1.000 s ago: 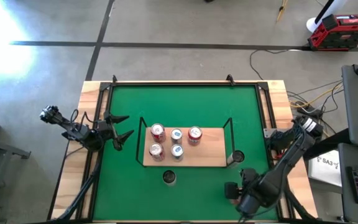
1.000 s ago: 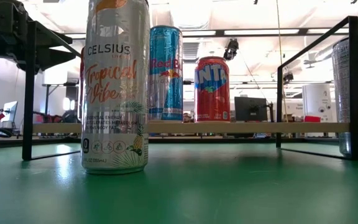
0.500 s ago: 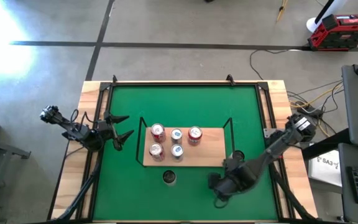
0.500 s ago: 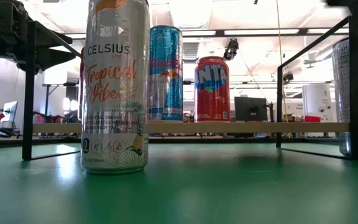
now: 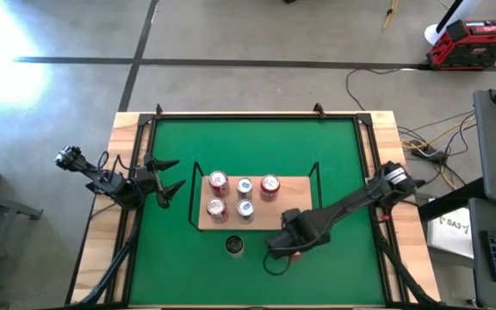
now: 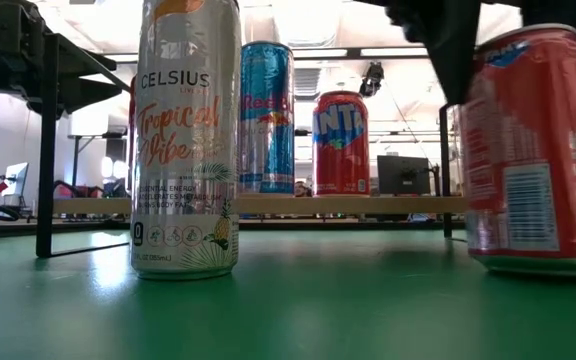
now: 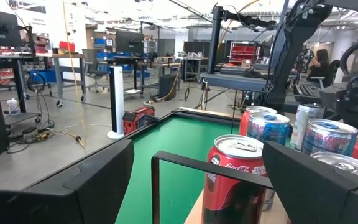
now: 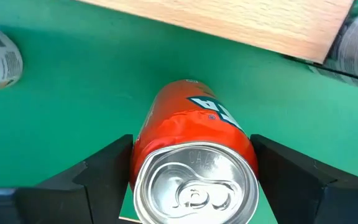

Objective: Place canned beverage on shelf
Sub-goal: Move the orange soda can to the center of the table, then put the right white soda can on the shelf

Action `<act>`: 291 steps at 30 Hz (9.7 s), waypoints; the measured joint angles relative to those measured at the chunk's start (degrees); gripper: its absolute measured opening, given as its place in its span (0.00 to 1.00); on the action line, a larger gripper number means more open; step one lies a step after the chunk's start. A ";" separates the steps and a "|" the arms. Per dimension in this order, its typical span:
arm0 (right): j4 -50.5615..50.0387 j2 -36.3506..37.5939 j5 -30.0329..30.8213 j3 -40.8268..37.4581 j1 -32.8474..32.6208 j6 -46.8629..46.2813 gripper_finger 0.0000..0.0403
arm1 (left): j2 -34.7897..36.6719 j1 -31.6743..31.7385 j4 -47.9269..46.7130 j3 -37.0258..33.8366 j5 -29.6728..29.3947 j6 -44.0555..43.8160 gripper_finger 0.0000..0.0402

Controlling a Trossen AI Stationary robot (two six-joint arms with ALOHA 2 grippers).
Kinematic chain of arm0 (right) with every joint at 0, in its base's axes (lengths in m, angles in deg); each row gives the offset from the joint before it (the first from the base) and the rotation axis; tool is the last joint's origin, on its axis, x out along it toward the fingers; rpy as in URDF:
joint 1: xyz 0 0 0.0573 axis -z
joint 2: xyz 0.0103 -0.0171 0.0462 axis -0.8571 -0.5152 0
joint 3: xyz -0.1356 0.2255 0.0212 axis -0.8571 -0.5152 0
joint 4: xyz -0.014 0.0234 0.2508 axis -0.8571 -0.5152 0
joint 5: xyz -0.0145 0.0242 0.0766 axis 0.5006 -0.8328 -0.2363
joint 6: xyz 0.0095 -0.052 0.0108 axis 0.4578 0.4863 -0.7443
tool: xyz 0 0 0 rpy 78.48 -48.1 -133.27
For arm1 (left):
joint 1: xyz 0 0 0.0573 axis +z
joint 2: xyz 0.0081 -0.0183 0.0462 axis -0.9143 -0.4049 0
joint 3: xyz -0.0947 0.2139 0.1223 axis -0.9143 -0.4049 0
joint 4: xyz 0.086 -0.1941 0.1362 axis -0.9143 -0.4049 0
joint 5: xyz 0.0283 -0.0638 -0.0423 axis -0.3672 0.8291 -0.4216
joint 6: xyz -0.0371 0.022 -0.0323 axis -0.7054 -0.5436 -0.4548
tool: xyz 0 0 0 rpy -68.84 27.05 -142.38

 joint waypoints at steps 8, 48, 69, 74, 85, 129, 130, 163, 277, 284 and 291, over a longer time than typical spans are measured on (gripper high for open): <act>-6.67 -5.77 1.77 8.74 0.42 2.90 0.73 | 0.00 0.00 0.00 -0.01 0.00 0.01 0.85; -21.27 -0.27 5.67 15.51 -10.57 -6.48 0.90 | -0.02 0.00 -0.01 0.00 0.00 0.00 0.85; -21.33 34.56 15.22 -20.87 -10.20 50.38 0.90 | -0.02 0.01 0.00 0.00 0.00 0.00 0.85; -18.88 34.29 14.52 -22.70 -9.19 61.08 0.90 | -0.02 0.02 0.00 0.00 0.00 0.00 0.85; -13.59 33.18 13.04 -22.47 -8.93 71.77 0.90 | -0.02 0.02 0.02 0.00 0.00 0.00 0.85; -1.69 27.19 4.28 -25.29 1.95 74.54 0.59 | -0.02 0.01 0.02 0.00 0.00 0.00 0.85; -1.71 27.19 4.27 -25.29 1.95 73.86 0.59 | -0.02 0.02 0.00 0.00 0.00 0.00 0.85; -10.18 29.36 1.70 -24.76 -11.18 -19.77 0.61 | -0.02 0.00 0.00 -0.01 0.00 0.01 0.85; -5.40 28.96 -3.55 -27.14 -13.19 38.61 0.81 | 0.00 0.02 0.00 -0.02 0.00 0.02 0.85; -4.34 28.96 -4.78 -28.83 -13.19 35.49 0.81 | 0.00 0.01 0.01 0.00 0.00 0.02 0.85; -4.94 29.18 -3.41 -28.46 -13.19 21.36 0.81 | -0.02 0.01 0.00 0.00 0.00 0.02 0.85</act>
